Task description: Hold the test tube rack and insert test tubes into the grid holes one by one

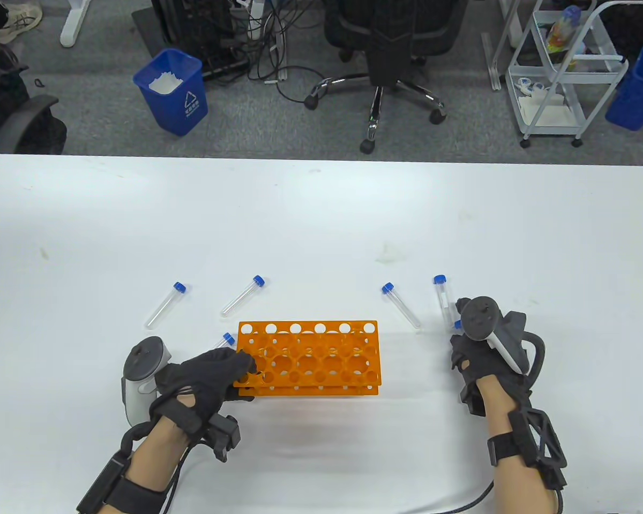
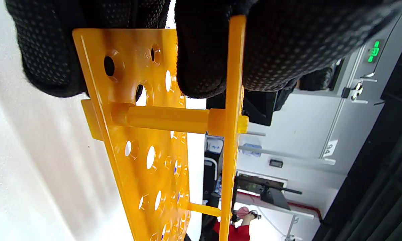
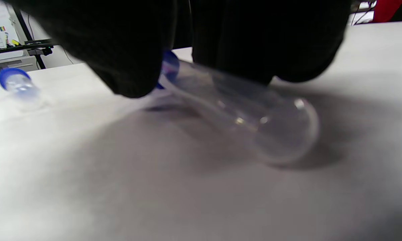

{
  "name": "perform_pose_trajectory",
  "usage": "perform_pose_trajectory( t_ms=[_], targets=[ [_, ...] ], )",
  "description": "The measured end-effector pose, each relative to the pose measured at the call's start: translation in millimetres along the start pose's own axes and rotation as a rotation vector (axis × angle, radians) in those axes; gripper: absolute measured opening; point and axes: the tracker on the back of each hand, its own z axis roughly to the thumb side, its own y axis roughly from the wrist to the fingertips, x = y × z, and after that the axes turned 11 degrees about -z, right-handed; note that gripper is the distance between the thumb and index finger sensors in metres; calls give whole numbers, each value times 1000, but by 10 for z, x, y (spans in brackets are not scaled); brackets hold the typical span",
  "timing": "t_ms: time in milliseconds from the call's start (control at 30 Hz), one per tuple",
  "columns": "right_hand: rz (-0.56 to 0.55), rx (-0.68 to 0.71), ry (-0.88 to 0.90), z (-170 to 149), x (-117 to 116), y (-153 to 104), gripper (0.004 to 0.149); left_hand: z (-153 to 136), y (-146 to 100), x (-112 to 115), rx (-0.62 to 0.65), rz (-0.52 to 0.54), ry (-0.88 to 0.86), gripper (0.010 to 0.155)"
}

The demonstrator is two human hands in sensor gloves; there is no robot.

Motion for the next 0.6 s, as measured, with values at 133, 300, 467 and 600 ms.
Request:
perform_pose_trajectory(
  t_ms=[133, 300, 467, 600],
  targets=[
    [-23, 24, -46, 35, -17, 6, 69, -1, 0, 2, -6, 0, 11, 57],
    [-12, 15, -25, 8, 10, 2, 70, -4, -8, 3, -11, 9, 15, 39],
    [-78, -38, 135, -145, 246, -46, 70, -6, -12, 17, -9, 14, -8, 39],
    [-237, -26, 267, -109, 625, -173, 64, 7, -15, 0, 6, 25, -18, 39]
  ],
)
